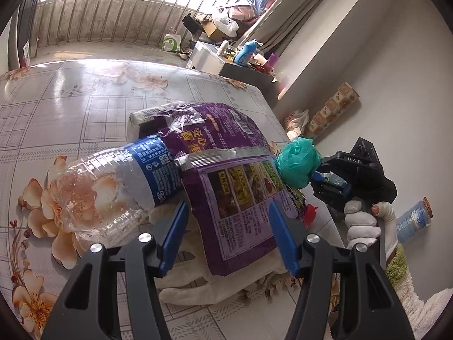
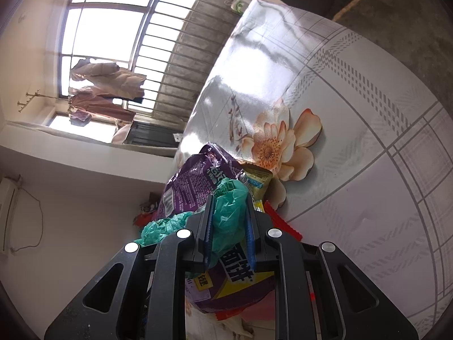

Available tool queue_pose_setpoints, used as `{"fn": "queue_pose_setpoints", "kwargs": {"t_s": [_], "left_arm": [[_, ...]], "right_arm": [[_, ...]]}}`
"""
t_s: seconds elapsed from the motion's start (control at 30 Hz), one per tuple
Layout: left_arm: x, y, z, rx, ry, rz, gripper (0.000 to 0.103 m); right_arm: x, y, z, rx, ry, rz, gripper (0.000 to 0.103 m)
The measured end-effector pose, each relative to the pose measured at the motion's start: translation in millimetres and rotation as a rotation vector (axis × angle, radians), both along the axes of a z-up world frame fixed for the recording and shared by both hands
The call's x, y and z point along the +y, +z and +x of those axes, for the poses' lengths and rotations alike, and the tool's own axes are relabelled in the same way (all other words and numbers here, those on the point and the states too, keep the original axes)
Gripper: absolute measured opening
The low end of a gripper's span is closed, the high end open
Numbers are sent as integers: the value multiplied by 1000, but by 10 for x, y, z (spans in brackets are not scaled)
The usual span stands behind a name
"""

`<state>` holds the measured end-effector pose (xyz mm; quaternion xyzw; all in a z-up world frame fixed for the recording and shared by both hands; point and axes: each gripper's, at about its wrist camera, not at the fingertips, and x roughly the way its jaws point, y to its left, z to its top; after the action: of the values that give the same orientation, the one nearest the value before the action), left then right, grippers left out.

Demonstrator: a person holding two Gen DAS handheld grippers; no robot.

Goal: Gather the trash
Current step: 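Grasp the green plastic bag with the right gripper while the left gripper grasps the purple noodle bag, then carry the green bag and purple noodle bag over the blue wastebasket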

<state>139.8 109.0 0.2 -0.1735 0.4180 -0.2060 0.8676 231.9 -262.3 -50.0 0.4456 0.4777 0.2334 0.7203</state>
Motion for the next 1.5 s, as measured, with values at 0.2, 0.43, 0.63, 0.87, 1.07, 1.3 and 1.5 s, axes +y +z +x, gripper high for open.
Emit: {"fn": "queue_pose_setpoints", "kwargs": {"t_s": [0.2, 0.43, 0.63, 0.87, 1.07, 1.3, 1.5], "left_arm": [[11, -50, 120, 31, -14, -108, 57], [-7, 76, 71, -34, -88, -249, 57], [-222, 91, 142, -25, -80, -132, 57], [-307, 151, 162, -54, -99, -98, 25], [-307, 207, 112, -105, -151, -152, 13], [-397, 427, 44, -225, -223, -186, 11], [-492, 604, 5, -302, -249, -184, 11]], "right_arm": [[14, 33, -5, 2, -5, -2, 17], [3, 3, -22, 11, -4, 5, 17], [18, 15, -19, 13, -6, 15, 17], [-78, 13, -45, 13, -22, 43, 17], [-194, -15, -161, 11, -44, 100, 17], [-373, 126, -322, -29, -100, 161, 17], [-537, 278, -470, -79, -149, 185, 17]]}}
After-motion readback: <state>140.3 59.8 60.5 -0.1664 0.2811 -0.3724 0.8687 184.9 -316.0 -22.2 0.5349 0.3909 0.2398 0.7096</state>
